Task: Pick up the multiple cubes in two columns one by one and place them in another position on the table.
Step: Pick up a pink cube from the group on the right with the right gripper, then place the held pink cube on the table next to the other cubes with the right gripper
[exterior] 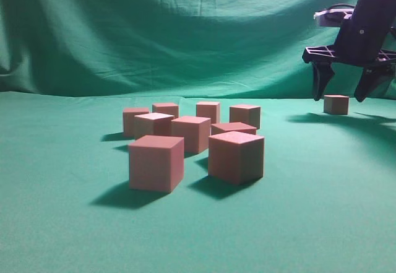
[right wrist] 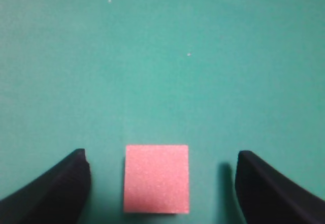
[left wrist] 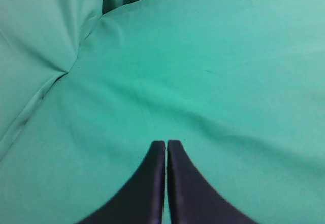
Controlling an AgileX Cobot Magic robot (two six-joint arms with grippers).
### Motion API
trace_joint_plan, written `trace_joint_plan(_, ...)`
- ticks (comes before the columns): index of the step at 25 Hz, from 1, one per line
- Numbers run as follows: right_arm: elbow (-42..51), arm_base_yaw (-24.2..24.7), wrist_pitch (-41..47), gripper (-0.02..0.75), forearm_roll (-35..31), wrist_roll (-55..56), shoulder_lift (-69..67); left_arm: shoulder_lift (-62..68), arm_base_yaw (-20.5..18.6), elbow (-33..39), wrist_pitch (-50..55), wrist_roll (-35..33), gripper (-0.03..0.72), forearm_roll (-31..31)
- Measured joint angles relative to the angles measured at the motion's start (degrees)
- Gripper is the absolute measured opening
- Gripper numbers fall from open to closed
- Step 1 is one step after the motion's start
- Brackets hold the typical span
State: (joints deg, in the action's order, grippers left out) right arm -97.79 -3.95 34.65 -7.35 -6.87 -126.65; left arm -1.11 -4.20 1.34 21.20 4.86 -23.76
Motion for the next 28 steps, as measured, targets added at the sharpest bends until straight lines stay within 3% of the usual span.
trace_joint_plan(3,0.00,0.00,-1.26,0.570,0.00,-0.33,-0.73,0.00,0.00,0.00,0.00,0.00,0.000,0.00)
trace_joint_plan(9,0.00,0.00,-2.38,0.264,-0.02,-0.59,-1.79,0.00,0.00,0.00,0.00,0.00,0.000,0.00)
trace_joint_plan(10,0.00,0.00,-2.41,0.247,-0.12,-0.59,-1.79,0.00,0.00,0.00,0.00,0.00,0.000,0.00)
trace_joint_plan(18,0.00,0.00,0.87,0.257,-2.01,-1.00,3.87,0.00,0.00,0.00,0.00,0.00,0.000,0.00)
trace_joint_plan(23,0.00,0.00,9.22,0.257,-2.80,-1.00,15.33,0.00,0.00,0.00,0.00,0.00,0.000,0.00)
trace_joint_plan(28,1.52,0.00,16.07,0.257,-10.68,-3.83,28.37,0.00,0.00,0.00,0.00,0.00,0.000,0.00)
